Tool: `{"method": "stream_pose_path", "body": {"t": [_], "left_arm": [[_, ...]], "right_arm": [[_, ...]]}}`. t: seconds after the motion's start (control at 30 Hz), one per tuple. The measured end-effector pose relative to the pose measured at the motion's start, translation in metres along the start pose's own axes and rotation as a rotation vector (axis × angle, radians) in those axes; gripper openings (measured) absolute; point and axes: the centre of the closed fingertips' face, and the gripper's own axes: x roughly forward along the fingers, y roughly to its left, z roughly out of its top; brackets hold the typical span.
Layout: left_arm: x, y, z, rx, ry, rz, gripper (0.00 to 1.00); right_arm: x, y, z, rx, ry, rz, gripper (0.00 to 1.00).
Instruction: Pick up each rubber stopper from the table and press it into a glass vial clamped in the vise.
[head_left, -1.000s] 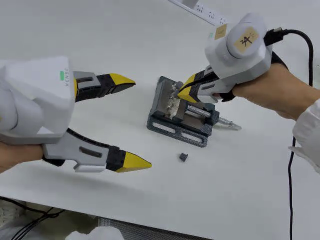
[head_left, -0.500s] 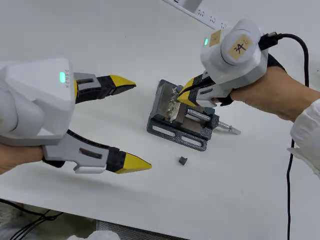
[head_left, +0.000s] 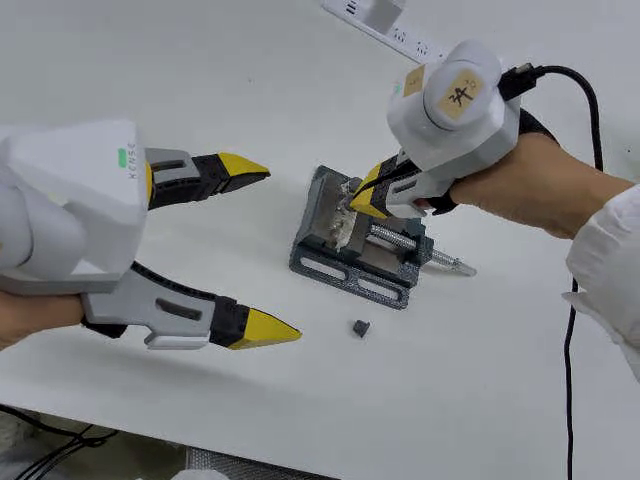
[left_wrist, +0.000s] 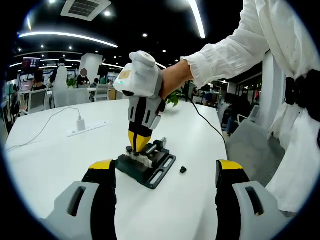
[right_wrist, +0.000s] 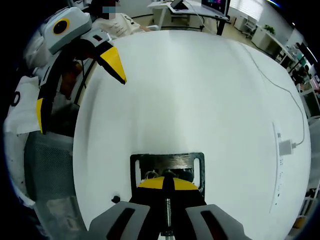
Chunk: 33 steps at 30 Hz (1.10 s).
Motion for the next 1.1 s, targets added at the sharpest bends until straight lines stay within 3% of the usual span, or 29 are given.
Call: {"method": "stream_pose_path", "body": {"t": [0.47, 1.1], "left_arm": [[0.0023, 0.0014, 0.0015, -0.001, -0.006, 0.003, 0.79], [-0.0002, 0.0039, 0.0028, 0.0, -0.01, 0.017, 0.79]], "right_arm": [[0.0034, -0.0006, -0.0003, -0.051, 0.04, -0.019, 0.0], [0.0053, -0.0024, -0.0008, -0.067, 0.079, -0.031, 0.0]]}}
